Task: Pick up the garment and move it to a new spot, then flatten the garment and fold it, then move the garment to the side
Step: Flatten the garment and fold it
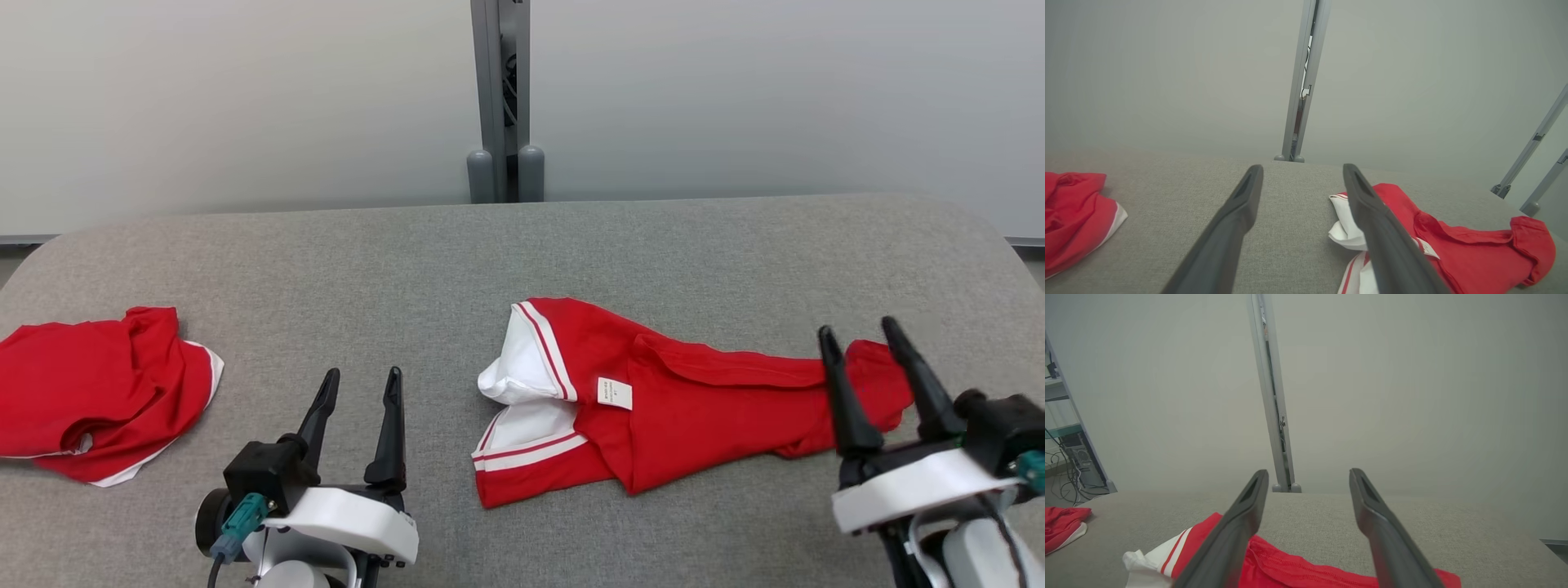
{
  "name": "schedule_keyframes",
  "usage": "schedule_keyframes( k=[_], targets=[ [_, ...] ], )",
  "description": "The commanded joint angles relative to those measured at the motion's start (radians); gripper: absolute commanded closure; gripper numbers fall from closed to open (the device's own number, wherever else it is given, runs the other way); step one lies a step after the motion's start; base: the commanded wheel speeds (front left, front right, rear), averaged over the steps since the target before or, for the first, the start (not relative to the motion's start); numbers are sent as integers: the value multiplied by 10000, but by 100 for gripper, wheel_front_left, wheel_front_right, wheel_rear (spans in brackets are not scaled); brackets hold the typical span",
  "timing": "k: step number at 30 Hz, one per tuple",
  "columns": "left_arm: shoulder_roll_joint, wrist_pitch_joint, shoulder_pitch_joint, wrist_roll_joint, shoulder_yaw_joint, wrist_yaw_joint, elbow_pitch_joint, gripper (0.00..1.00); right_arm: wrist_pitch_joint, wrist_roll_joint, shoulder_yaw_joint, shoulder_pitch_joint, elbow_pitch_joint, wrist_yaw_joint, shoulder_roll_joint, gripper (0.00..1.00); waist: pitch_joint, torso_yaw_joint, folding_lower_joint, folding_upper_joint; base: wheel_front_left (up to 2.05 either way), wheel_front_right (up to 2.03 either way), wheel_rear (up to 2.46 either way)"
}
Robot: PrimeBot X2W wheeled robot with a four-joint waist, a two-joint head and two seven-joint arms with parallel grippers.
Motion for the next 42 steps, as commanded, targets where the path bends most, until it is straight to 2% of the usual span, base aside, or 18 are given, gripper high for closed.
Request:
schedule_keyframes(
  k=[1,11,18,30,34,39,40,41,42],
  targets=[
    [38,-15,108,-56,-1,61,-63,0,-8,-158,148,160,-112,19,-30,0,5,-12,0,-1,0,0,0],
    [38,-15,124,85,-145,70,-69,0,-7,-690,380,192,-22,19,22,0,141,251,0,-1,0,0,0],
    [35,-15,-66,154,-355,-3,29,0,-7,-668,794,-212,617,19,-135,0,470,675,0,-1,0,0,0],
    [36,-15,-644,186,-798,-11,131,0,428,589,2850,-3059,4288,11,-842,0,1606,1796,0,-1,0,0,0],
    [33,-15,-857,68,-934,63,67,0,751,1441,3867,-3835,5103,11,-1184,0,1909,2188,0,-1,0,0,0],
    [33,-15,-912,14,-978,102,28,0,870,2153,4638,-4208,5564,11,-1440,1,2038,2387,0,-1,0,0,0],
    [35,-15,-901,12,-976,108,24,0,871,2297,4778,-4247,5637,11,-1466,55,2044,2404,0,-1,0,0,0],
    [38,-15,-891,10,-963,114,22,0,877,2430,4888,-4291,5707,11,-1491,99,2051,2411,0,-1,0,0,0],
    [36,-15,-884,10,-949,116,19,0,832,2528,4987,-4350,5758,11,-1535,100,2057,2411,0,-1,0,0,0]
  ],
)
